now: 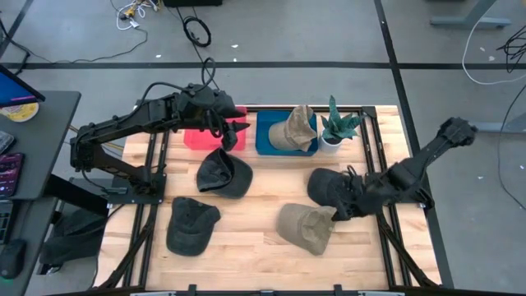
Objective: Pick & Place hat
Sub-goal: Put the light brown cap into the blue bin
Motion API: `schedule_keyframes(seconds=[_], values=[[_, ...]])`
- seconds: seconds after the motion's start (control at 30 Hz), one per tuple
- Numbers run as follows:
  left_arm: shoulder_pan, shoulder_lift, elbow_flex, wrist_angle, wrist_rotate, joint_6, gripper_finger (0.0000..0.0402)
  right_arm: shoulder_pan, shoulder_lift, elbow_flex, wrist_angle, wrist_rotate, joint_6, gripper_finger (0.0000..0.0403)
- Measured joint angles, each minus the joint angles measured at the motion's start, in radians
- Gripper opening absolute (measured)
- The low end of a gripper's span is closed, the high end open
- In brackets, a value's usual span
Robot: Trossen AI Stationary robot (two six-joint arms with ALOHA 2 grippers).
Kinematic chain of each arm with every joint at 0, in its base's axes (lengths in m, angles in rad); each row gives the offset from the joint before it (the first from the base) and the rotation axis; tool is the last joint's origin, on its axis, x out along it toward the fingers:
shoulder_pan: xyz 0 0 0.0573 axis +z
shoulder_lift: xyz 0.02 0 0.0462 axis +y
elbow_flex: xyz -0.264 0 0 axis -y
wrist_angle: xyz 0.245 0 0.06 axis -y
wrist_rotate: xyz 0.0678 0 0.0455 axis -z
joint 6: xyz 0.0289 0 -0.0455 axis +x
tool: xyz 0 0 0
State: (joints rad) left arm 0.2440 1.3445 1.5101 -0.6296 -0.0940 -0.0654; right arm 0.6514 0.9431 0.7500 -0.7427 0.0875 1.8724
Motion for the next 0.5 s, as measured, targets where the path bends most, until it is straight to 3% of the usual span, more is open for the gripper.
schedule_keyframes(seconds=[0.17, 0.5], values=[[0.000, 0.000, 0.000, 0.026, 0.000, 0.021, 0.0179, 0.149, 0.059, -0.062, 0.099, 0.178, 0.201, 0.0340], [0.000, 0.000, 0.000, 0.037, 0.000, 0.082, 0.0179, 0.207, 0.278, -0.072, 0.127, 0.195, 0.276, 0.0317]])
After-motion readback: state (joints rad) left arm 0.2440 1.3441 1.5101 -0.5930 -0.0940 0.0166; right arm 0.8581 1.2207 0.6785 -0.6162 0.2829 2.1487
